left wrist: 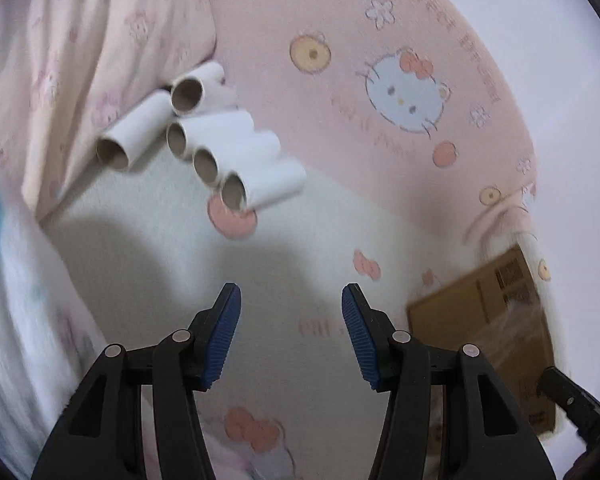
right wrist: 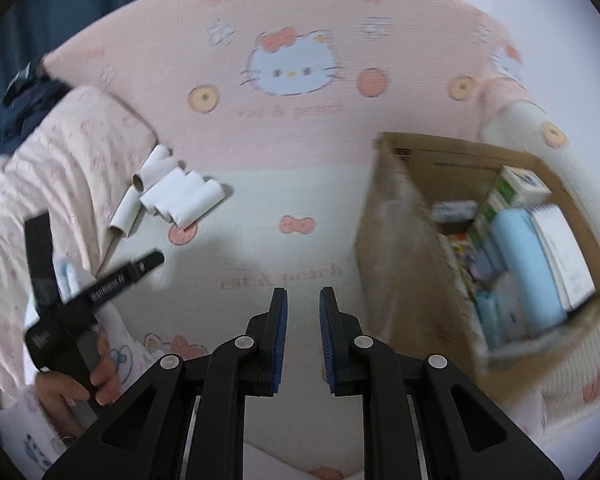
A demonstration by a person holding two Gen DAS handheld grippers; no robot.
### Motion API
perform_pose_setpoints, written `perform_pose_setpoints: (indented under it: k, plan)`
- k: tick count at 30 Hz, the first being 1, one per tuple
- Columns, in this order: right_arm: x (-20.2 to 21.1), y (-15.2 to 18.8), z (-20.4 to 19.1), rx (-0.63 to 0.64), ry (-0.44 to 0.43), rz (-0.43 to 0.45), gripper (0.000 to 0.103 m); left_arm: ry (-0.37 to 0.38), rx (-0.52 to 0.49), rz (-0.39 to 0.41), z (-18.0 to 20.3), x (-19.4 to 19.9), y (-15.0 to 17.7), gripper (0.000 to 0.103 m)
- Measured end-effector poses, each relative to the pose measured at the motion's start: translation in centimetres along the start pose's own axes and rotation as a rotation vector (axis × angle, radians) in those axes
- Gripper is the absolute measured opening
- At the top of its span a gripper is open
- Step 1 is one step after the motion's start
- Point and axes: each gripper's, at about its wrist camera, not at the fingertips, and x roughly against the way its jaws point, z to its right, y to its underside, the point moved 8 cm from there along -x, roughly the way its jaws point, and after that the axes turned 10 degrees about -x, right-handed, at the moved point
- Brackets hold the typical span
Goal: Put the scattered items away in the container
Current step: 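Move both tools back from the box to the row of white tubes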
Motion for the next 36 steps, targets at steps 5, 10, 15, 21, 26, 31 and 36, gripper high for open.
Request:
perform_pose_setpoints:
  k: [5,10,15,21,26,31,36]
  plan:
    - [-3.0,-0.6,-4.7,0.144,-0.014,0.018,0.013,0.035,0.081,0.002,-1.3,-1.6,-1.4,0.057]
    - [-6.4,-0.6,-9.1,0.284,-0.017,0.010,0.013,0.033,0.137,0.016,-2.7,-2.7,-3.1,0.057]
    - [-9.6,-1.0,-10.6,0.275,-0.030,-0.047,0.013,0.052,0.210,-0.014,-4.6,-3.8,-4.7,0.057]
    - [-12.8,-2.5,-10.3,0.175,-0.050,-0.134,0.013,0.039,0.130,-0.053,-5.1,-5.9,-7.7,0.057]
    - [-14.1,-3.9,-9.7,0.177,-0.020,-0.149,0.013,-0.023,-0.054,-0.122,-4.9,-8.0,-9.7,0.039]
    - [-14.9,-4.3,-9.0,0.135,-0.036,-0.184,0.013,0.035,-0.089,-0.172,-5.0,-9.2,-10.3,0.031]
    - [-17.1,-4.1,-9.7,0.086,-0.070,-0.228,0.013,0.044,-0.058,-0.246,-5.3,-10.3,-9.2,0.029]
